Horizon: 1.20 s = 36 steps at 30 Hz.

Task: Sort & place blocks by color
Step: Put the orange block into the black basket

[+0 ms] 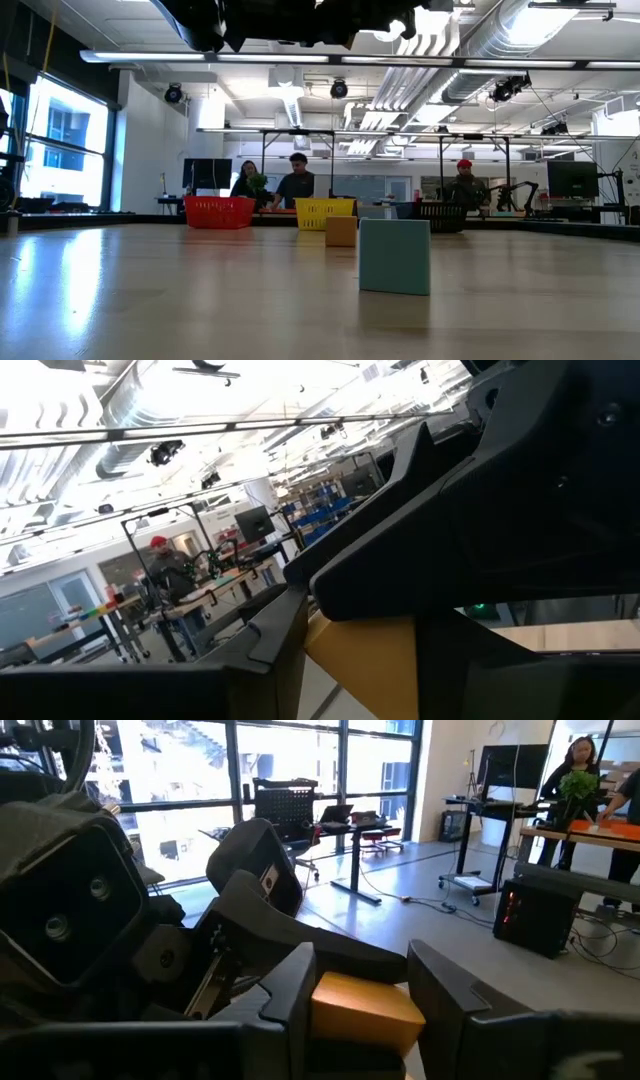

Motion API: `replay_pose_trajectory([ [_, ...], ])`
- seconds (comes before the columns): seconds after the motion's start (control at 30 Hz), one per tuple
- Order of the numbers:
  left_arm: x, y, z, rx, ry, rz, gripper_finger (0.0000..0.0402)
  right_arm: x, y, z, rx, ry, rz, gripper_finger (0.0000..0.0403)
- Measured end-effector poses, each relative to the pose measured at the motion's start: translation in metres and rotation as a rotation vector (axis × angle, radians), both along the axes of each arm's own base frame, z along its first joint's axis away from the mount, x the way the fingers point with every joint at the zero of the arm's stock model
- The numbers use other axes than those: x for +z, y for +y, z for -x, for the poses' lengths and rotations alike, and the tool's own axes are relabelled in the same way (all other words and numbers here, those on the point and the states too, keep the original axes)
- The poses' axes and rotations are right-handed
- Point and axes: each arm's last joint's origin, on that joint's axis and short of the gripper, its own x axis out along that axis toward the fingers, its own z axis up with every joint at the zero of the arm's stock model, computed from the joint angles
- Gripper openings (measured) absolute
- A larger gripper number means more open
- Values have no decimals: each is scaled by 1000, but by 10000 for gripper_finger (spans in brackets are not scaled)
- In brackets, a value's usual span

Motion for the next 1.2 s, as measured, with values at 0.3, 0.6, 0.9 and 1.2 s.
replay_pose_trajectory([
  [0.3,0,0,0,2,1,3,121,-1,0,0,-1,10,-6,104],
  [0.6,-5,3,-1,-8,51,17,153,-4,-1,1,-67,65,20,104],
  [0.9,-13,7,0,43,128,55,226,-11,-8,7,-301,172,61,104],
  [1.2,-29,9,2,192,287,124,226,-35,-35,21,-435,294,-109,104],
])
